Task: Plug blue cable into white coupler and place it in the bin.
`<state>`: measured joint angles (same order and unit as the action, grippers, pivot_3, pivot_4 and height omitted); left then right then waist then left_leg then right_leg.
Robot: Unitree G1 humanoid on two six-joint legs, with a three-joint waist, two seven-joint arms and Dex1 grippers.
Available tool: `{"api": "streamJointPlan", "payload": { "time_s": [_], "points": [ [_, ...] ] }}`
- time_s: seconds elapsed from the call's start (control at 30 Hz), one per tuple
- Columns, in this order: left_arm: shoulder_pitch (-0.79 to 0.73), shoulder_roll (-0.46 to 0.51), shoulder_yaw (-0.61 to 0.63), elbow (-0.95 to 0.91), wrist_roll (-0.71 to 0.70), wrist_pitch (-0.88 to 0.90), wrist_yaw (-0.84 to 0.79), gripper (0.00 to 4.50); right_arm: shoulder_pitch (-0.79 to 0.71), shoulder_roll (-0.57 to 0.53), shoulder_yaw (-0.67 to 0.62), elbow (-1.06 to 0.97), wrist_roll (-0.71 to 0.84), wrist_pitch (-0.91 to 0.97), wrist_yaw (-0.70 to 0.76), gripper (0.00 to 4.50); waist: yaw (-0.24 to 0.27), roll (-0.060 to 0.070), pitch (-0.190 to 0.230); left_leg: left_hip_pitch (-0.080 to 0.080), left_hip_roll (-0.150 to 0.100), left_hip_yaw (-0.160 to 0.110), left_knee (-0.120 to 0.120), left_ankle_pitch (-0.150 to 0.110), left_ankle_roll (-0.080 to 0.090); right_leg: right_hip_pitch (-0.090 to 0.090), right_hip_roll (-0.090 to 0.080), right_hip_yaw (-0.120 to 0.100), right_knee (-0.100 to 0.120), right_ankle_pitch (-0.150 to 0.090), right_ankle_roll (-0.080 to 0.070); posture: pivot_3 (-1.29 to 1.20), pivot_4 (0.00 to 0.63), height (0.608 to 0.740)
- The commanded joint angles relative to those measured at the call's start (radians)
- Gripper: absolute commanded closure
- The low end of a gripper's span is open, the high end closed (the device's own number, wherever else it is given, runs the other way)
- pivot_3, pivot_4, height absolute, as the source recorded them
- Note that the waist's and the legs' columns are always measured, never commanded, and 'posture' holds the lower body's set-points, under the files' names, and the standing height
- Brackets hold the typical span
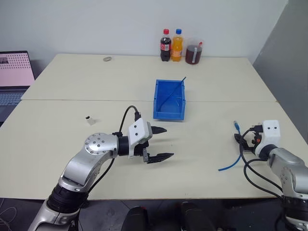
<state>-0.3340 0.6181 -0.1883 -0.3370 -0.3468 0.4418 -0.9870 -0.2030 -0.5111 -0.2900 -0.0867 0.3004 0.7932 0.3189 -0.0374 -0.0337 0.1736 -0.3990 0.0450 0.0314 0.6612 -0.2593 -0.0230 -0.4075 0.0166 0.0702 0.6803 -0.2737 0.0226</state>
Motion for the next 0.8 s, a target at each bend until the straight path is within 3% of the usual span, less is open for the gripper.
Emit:
{"api": "streamJointPlan", "payload": {
  "time_s": [0.03,0.33,0.63,0.8],
  "points": [
    [-0.015,0.005,0.011,0.03,0.015,-0.058,-0.015,0.0,-0.067,-0.022,0.0,0.06,0.035,0.057,0.043,0.38,0.003,0.0,0.0,0.0,0.0,0.0,0.0,0.0,0.0,0.0,0.0,0.0,0.0,0.0,0.0,0.0,0.15,0.74],
    [0.007,0.007,0.016,0.055,0.023,-0.088,-0.01,0.0,-0.104,-0.062,0.023,0.145,0.033,0.051,0.121,2.37,0.001,0.0,0.0,0.0,0.001,0.001,0.0,0.0,0.0,0.0,0.0,0.0,0.0,0.0,0.001,0.0,0.15,0.74],
    [0.022,0.019,0.02,0.037,0.012,-0.061,-0.01,0.0,-0.182,-0.179,0.131,0.263,0.0,-0.03,0.315,4.37,-0.009,0.0,0.0,0.001,0.001,0.001,0.0,0.0,0.0,0.0,0.0,0.0,0.0,0.0,0.001,0.0,0.15,0.74],
    [0.09,0.075,0.058,0.048,0.027,-0.077,-0.018,0.0,-0.222,-0.304,0.291,0.172,-0.05,-0.171,0.556,4.46,-0.014,0.0,0.0,0.0,0.001,0.0,0.0,0.0,0.0,0.0,0.0,0.0,0.0,0.0,0.001,0.0,0.15,0.74]
  ]
}}
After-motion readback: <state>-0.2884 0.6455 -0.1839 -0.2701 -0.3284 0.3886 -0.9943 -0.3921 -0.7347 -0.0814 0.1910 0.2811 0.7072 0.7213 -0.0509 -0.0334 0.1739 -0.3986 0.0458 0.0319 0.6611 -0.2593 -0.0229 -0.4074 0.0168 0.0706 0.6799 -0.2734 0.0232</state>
